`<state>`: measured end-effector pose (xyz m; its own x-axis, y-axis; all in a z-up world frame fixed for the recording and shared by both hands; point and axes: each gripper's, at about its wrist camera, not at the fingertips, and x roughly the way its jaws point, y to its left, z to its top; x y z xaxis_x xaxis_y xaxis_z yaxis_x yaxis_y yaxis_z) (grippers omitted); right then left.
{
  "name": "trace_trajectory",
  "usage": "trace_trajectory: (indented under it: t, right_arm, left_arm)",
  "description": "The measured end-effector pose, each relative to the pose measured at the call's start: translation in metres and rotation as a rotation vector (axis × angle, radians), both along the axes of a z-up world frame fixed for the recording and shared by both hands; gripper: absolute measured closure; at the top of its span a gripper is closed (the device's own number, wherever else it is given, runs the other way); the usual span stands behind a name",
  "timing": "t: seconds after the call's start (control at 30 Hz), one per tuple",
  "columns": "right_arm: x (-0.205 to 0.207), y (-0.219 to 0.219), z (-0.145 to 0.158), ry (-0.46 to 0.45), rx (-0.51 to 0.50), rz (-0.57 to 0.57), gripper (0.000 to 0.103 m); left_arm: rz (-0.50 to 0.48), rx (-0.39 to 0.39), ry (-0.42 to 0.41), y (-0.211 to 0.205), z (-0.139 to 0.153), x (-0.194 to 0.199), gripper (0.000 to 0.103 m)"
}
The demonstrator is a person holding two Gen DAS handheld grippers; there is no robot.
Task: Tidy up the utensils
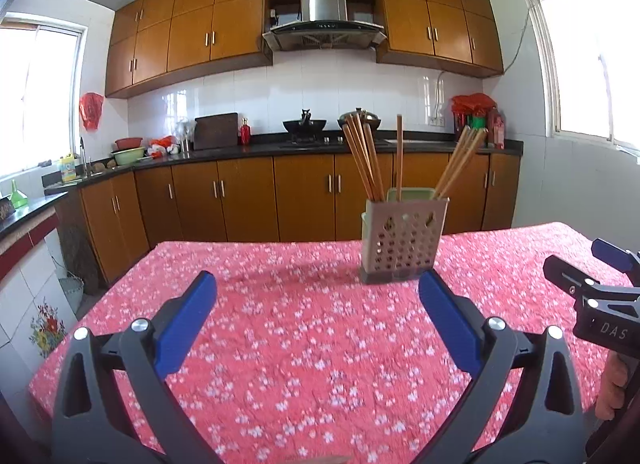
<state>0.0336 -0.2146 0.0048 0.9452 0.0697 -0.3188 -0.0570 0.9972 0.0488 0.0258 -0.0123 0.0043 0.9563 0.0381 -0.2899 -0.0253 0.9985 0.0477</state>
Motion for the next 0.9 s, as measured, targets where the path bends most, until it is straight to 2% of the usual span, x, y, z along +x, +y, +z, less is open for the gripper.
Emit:
trace_trajectory:
  t: [0.33, 0.9]
  right_arm:
    - [-0.006, -0.001, -0.013, 0.028, 0.006, -0.03, 0.002]
    - [-0.011, -0.002, -0.011, 0.027, 0.011, -0.033, 0.002]
  left_arm:
    - [0.019, -0.016, 0.031, 0.002, -0.011, 0.0, 0.004]
    - [0.01, -0.012, 0.027, -0.001, -0.012, -0.004, 0.004]
